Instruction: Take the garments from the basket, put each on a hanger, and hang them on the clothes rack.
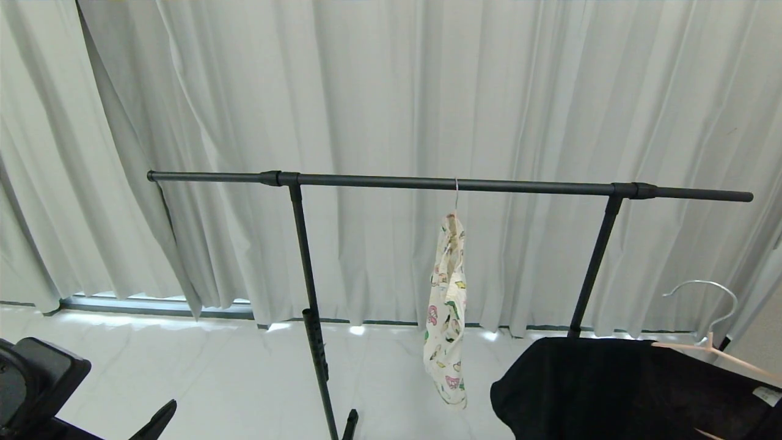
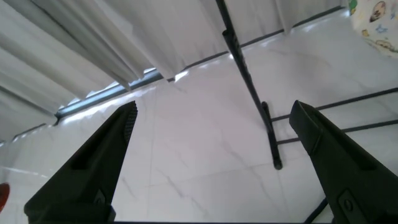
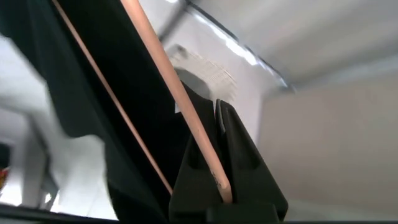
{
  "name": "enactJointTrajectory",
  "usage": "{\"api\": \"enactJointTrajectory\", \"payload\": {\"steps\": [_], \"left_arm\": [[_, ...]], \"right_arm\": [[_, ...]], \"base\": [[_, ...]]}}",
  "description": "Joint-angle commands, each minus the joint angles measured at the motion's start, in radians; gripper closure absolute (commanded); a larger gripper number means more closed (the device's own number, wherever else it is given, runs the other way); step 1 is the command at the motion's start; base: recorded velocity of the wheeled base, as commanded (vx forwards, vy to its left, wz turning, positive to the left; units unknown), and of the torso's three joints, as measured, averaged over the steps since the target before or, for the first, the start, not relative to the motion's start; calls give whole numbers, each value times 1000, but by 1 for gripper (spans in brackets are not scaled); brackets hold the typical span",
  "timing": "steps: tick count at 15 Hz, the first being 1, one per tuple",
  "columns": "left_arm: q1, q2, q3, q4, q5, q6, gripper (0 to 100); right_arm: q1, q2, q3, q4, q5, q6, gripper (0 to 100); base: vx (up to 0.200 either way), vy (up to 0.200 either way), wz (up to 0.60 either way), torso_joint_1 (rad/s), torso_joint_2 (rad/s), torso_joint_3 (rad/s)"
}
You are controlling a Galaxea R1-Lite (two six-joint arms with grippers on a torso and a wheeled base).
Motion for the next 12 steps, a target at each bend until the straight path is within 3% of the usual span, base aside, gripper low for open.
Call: {"api": "enactJointTrajectory", "payload": {"steps": [1, 5, 7, 10, 12], "left_arm": [[3, 10, 0, 0, 1, 0, 0], [3, 10, 0, 0, 1, 0, 0], [3, 8, 9, 0, 1, 0, 0], [-5, 7, 20, 0, 1, 1, 0], [-35, -5, 20, -2, 1, 1, 0]], "right_arm": [[-73, 23, -4, -4, -19, -1, 100], [-127, 29, -7, -6, -19, 1, 100], [-127, 49, -7, -30, -18, 2, 100], [-122, 142, -7, -181, -16, 6, 100], [-63, 219, -25, -262, -18, 84, 100]], "base": [[0, -200, 0, -2, 7, 2], [0, -200, 0, 7, 6, 6], [0, 0, 0, 0, 0, 0], [0, 0, 0, 0, 0, 0], [0, 0, 0, 0, 0, 0]]}}
